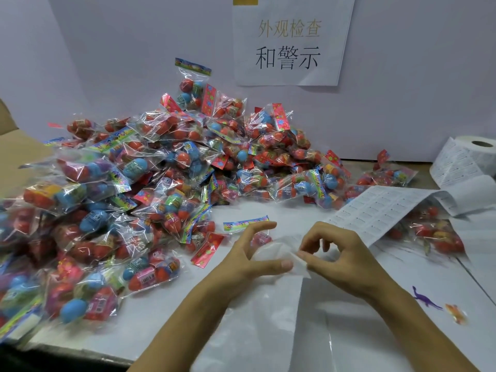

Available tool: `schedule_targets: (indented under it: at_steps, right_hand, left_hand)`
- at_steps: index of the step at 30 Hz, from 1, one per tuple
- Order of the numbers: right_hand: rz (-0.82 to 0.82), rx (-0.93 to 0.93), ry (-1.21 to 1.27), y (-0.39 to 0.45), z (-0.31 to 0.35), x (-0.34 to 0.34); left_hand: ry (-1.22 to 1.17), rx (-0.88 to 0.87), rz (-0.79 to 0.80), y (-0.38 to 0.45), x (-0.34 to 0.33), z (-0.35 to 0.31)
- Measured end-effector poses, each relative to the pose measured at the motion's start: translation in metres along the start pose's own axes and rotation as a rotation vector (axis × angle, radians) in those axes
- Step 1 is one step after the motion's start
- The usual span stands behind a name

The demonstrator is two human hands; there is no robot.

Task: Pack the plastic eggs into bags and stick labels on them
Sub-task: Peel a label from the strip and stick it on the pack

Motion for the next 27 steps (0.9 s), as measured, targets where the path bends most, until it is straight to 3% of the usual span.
schedule_targets:
  at_steps: [6,14,27]
  right_hand:
    - [-0.017,-0.150,0.103,-0.0016,-0.0057,0.0011]
    - [0.095,-0.157,0.107,-0.0031,-0.0048,-0.0004]
    - [0.117,-0.244,0.193,-0.0018,-0.0055,-0.0026]
  left_hand:
    - [0.051,-0.073,-0.036,-0.0045,0.0006,-0.0014]
    - [0.143,-0.177,-0.096,-0.0077,-0.0003,-0.0042]
    - [0.197,-0.218,-0.139,-0.0046,0.0018,-0.0014]
Point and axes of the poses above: each hand's wrist, its own y-axis towards the middle knuckle, its own x-axis out of the back of the hand, z = x × y, the point moved 3 cm from there along y, towards the middle knuckle, and after that the axes turned 12 degrees about x, right-handed, at the moved point
